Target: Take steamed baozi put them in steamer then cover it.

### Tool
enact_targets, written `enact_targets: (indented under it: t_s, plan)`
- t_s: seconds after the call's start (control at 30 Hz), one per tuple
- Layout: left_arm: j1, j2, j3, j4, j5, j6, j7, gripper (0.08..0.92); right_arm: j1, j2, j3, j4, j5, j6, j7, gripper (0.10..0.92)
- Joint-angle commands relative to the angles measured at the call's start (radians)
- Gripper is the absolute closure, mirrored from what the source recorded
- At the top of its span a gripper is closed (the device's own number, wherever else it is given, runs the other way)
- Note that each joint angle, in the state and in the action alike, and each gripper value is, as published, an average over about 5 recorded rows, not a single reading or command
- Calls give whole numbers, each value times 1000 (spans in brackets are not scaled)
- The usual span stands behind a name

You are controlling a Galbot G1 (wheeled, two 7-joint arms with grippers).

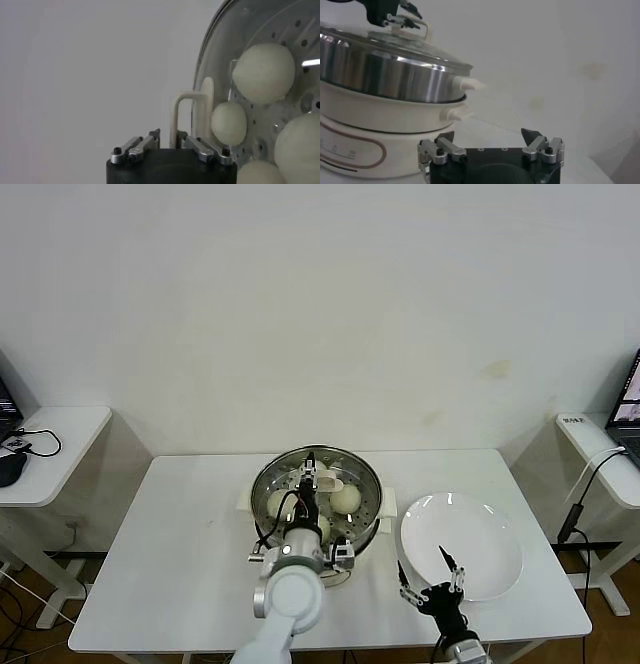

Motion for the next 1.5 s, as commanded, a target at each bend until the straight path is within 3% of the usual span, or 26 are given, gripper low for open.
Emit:
enact_targets:
  t_s: [0.03,0.43,0.53,0.63,0.77,0.9,1.07,1.5]
  plan:
    - [80,33,5,-116,-14,-9,-6,518,-3,3,-4,4,-7,2,0,203]
    - [308,202,-19,-443,-249,-39,-66,199,-20,4,-7,15,-14,4,0,202]
    - [410,241,-74,-511,-426,-67,-156,180,-27,-3,-10,17,-7,3,-1,203]
    - [506,291,-160,-544,-800,-104,-312,177,-40,-26,-13,24,22,0,-3,203]
    - [592,321,-302,-539,-1390,-205,-497,177,-70,-80,-6,46,71,-2,-6,202]
    - [686,282,-424,-490,-1718,-388,-555,177,-107,-130,0,75,108,-11,-9,203]
    - [807,261,-489,-424,-1851,-565,-595,177,-165,-166,4,106,148,-24,-12,202]
    - [970,264,-482,-305,-1935,-621,-628,177,-266,-211,5,155,317,-80,35,203]
